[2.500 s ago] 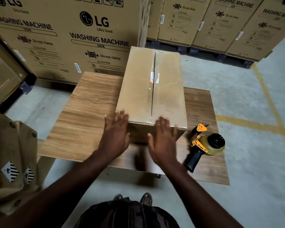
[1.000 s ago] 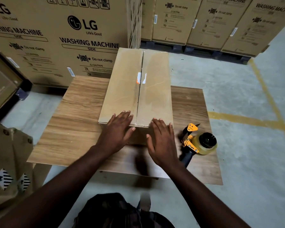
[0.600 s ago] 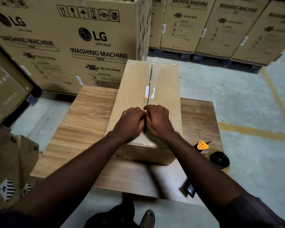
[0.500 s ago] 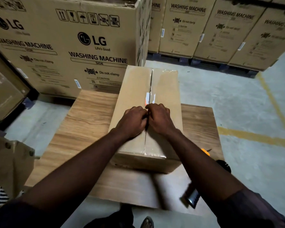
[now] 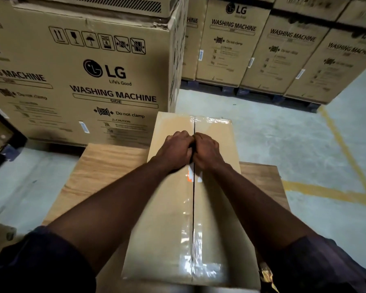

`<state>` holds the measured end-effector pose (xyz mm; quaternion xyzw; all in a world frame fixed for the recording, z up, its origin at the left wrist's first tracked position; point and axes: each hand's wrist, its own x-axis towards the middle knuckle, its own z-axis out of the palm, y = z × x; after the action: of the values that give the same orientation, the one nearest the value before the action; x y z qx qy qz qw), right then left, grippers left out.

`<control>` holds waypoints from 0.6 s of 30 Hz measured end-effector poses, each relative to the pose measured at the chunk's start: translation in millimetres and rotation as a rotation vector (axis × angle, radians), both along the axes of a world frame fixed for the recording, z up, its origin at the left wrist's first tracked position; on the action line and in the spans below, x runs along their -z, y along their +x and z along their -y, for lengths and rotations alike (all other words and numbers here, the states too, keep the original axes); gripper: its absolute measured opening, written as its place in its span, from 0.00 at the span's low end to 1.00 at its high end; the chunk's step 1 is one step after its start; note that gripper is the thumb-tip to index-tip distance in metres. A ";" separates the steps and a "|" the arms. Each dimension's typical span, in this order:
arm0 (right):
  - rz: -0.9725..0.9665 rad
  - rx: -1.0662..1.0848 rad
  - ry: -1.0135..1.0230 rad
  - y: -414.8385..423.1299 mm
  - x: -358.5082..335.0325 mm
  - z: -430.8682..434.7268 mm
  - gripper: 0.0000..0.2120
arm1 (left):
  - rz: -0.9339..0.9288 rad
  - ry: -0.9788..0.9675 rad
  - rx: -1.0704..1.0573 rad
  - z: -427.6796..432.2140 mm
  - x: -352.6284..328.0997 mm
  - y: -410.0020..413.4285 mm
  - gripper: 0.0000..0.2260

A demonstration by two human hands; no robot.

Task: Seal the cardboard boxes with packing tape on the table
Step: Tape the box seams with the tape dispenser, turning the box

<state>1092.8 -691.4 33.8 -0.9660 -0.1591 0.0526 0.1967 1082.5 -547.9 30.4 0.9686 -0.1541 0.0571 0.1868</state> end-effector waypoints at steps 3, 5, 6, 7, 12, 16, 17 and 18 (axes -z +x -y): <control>-0.023 0.000 -0.036 24.4 -2.8 -2.3 0.25 | 0.015 -0.016 -0.019 2.7 1.5 33.9 0.12; -0.048 0.035 -0.064 43.3 -2.8 -0.6 0.29 | -0.032 -0.011 -0.032 4.4 5.9 56.2 0.18; -0.046 0.048 -0.070 52.4 -1.2 0.5 0.29 | -0.079 0.015 -0.033 4.7 8.2 65.9 0.22; -0.040 0.059 -0.071 59.5 1.5 1.6 0.29 | -0.127 0.061 -0.031 4.3 9.9 73.0 0.24; 0.002 0.039 -0.130 79.1 10.4 16.9 0.30 | -0.156 0.208 0.008 -14.8 17.1 90.7 0.26; 0.026 0.108 -0.167 81.1 11.3 54.0 0.32 | -0.148 0.128 -0.170 -41.4 19.9 88.2 0.27; 0.012 0.151 -0.174 80.8 10.9 61.8 0.33 | -0.130 0.105 -0.222 -48.3 19.5 85.7 0.27; -0.010 0.199 -0.178 79.6 10.6 67.8 0.34 | -0.117 0.074 -0.262 -54.3 19.8 81.9 0.28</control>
<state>1172.4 -759.2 23.1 -0.9904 -0.0560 0.0517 0.1152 1164.4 -493.6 10.6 0.9883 -0.0173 0.0185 0.1505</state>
